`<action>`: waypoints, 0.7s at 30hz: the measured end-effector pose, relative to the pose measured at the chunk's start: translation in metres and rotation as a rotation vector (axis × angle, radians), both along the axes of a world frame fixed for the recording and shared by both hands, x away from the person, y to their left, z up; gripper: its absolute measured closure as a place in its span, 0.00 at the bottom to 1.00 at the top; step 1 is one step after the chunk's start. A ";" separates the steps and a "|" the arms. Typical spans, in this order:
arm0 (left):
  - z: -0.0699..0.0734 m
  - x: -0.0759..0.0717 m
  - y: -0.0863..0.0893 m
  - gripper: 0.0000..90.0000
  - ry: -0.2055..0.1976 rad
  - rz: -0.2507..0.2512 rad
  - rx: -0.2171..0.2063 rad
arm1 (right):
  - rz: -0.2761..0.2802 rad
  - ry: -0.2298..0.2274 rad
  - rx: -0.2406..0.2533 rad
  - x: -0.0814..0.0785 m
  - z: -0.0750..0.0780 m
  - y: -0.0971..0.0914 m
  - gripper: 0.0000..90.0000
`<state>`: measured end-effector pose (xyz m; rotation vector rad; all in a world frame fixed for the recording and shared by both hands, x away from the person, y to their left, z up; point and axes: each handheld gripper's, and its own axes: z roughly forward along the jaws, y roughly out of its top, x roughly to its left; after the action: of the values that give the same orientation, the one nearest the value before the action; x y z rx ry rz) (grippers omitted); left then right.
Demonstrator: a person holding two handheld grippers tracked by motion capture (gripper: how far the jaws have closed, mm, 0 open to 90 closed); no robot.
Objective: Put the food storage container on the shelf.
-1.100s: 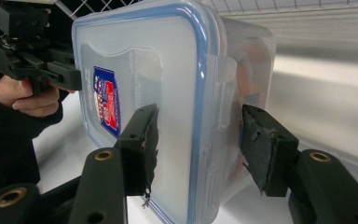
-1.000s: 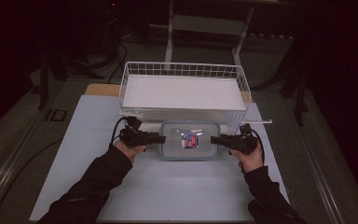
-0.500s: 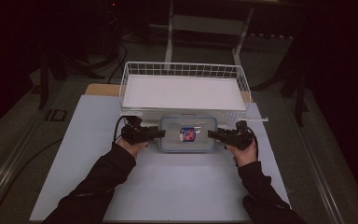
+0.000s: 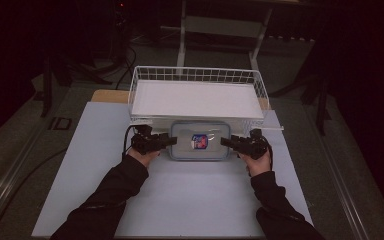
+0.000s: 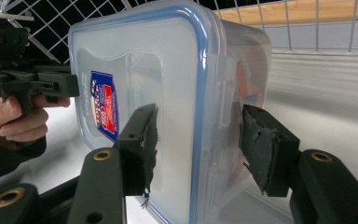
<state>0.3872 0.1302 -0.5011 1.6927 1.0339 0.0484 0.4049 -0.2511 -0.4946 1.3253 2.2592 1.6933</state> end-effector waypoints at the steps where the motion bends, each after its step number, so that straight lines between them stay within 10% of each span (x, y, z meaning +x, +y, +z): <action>1: 0.000 0.000 0.000 0.58 0.000 0.004 -0.005 | -0.004 0.003 0.003 0.001 0.000 0.000 0.52; 21: -0.010 0.003 -0.009 0.48 -0.036 0.114 -0.031 | -0.133 0.022 -0.046 0.003 0.002 0.023 0.35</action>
<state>0.3902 0.1213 -0.5111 1.5981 1.0979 0.1354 0.4081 -0.2283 -0.4931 1.4549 2.1535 1.5829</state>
